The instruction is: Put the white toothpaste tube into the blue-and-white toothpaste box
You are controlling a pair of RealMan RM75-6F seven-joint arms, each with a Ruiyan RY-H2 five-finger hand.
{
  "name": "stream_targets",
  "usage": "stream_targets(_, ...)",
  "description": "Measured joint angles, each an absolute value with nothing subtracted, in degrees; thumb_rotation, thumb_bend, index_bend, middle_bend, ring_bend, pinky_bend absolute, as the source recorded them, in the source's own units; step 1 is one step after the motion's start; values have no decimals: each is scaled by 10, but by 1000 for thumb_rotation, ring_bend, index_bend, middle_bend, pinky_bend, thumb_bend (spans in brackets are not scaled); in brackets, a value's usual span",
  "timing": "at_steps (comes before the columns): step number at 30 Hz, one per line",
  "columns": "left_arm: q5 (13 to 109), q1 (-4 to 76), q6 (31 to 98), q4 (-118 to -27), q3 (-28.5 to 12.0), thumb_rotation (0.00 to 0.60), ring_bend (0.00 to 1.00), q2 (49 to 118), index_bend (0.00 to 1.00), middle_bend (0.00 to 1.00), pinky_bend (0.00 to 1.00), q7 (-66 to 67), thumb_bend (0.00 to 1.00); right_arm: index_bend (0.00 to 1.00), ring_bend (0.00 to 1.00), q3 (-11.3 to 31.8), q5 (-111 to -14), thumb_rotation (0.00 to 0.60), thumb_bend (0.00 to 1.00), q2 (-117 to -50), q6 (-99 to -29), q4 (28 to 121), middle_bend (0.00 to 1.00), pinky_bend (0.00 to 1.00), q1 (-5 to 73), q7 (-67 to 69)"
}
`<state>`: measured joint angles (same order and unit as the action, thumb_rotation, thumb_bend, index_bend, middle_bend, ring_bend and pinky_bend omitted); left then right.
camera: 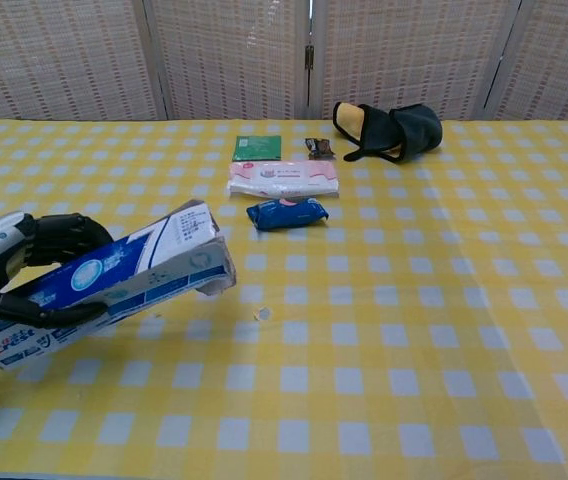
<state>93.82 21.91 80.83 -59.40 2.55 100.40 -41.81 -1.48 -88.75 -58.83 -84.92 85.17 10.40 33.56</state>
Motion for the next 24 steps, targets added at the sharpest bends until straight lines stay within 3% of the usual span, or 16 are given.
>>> stream_targets(10,974,233,797,-454,57,600,459,1038,536,656,471,-486,286,0,0,0,-830,600,293,-590,-811,877,0,0,96,229)
stream_targets(17,991,248,785,-372,75,600,447,1059,510,655,431,-523,285,0,0,7,-827,600,293,-593,-788,880,0,0,96,229)
stream_targets(19,996,251,781,-344,81,600,388,1068,459,612,381,-532,275,0,0,8,-830,600,294,-593,-785,879,0,0,96,233)
stream_targets(24,1004,258,773,-309,96,600,128,1082,272,342,178,-550,203,0,0,10,-836,600,292,-592,-781,877,0,0,95,240)
